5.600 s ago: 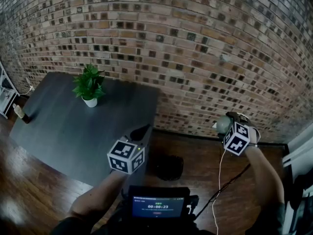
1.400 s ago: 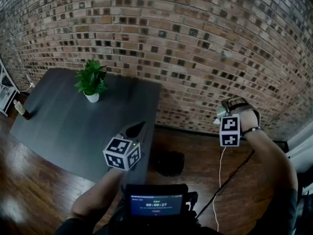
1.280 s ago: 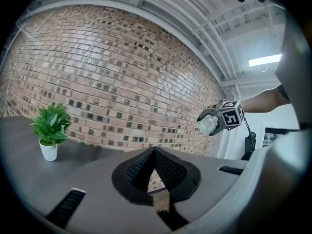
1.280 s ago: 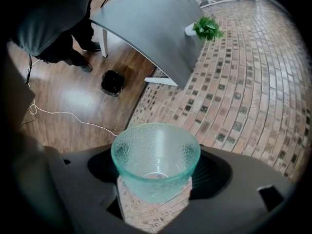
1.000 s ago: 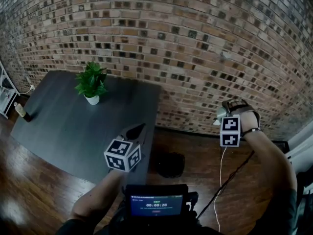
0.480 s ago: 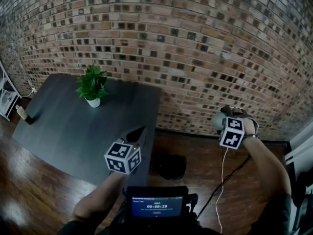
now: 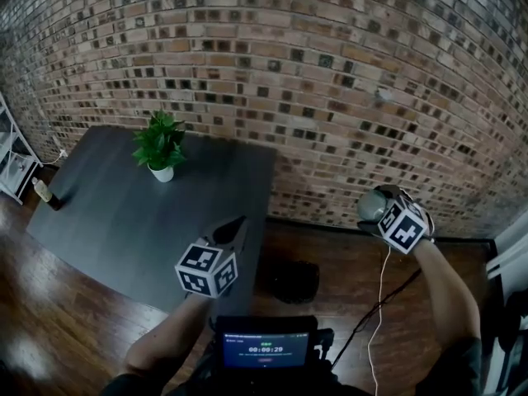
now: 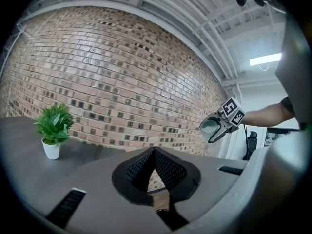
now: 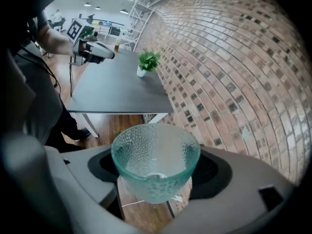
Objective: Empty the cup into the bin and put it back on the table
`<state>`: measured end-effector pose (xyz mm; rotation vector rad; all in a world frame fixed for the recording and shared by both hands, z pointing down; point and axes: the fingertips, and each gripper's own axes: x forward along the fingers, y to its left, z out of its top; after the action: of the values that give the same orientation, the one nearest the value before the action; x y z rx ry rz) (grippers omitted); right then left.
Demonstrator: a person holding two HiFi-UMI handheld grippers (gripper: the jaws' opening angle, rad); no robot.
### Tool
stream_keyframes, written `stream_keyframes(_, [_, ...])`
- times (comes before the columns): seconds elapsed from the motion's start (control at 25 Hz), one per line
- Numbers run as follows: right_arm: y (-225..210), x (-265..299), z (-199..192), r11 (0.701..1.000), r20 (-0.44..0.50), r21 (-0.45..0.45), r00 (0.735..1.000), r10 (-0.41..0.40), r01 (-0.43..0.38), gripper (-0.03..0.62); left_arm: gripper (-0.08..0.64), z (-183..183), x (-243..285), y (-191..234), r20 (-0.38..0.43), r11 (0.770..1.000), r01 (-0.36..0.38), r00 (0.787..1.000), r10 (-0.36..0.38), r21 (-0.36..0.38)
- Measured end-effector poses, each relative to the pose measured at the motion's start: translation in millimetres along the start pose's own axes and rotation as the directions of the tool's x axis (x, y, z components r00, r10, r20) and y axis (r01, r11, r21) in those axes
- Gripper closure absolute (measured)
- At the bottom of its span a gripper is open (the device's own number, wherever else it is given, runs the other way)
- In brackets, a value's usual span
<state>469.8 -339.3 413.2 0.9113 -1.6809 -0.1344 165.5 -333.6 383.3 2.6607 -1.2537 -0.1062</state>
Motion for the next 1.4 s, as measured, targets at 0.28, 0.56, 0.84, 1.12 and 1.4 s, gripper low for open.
stream_keyframes(0.28, [14.7,-11.9,42.5,0.985,0.203,0.127,0.975,0.090,-0.118,0.193,0.558,1.6,-11.6,4.9,-0.005,1.000,-0.031,1.000,0.031,0.003])
stream_keyframes(0.56, [28.8,-14.6,82.9,0.954,0.366,0.196,0.920,0.143,-0.226,0.193,0.558,12.1,-31.8,15.3,0.018,0.997,-0.075,0.997,0.075,0.036])
stream_keyframes(0.84, [62.3,-24.7,142.9,0.930,0.511,0.160,0.834,0.210,-0.332,0.193,0.558,20.0,-67.8,39.1,0.047,0.989,-0.148,0.988,0.147,0.025])
stream_keyframes(1.12, [105.3,-30.5,213.1,0.901,0.612,0.085,0.735,0.290,-0.426,0.193,0.558,22.8,-113.9,72.6,0.057,0.967,-0.253,0.966,0.251,0.033])
stream_keyframes(1.4, [148.3,-37.5,275.9,0.864,0.669,0.007,0.645,0.370,-0.503,0.193,0.558,35.5,-171.9,106.9,0.090,0.935,-0.354,0.932,0.351,0.020])
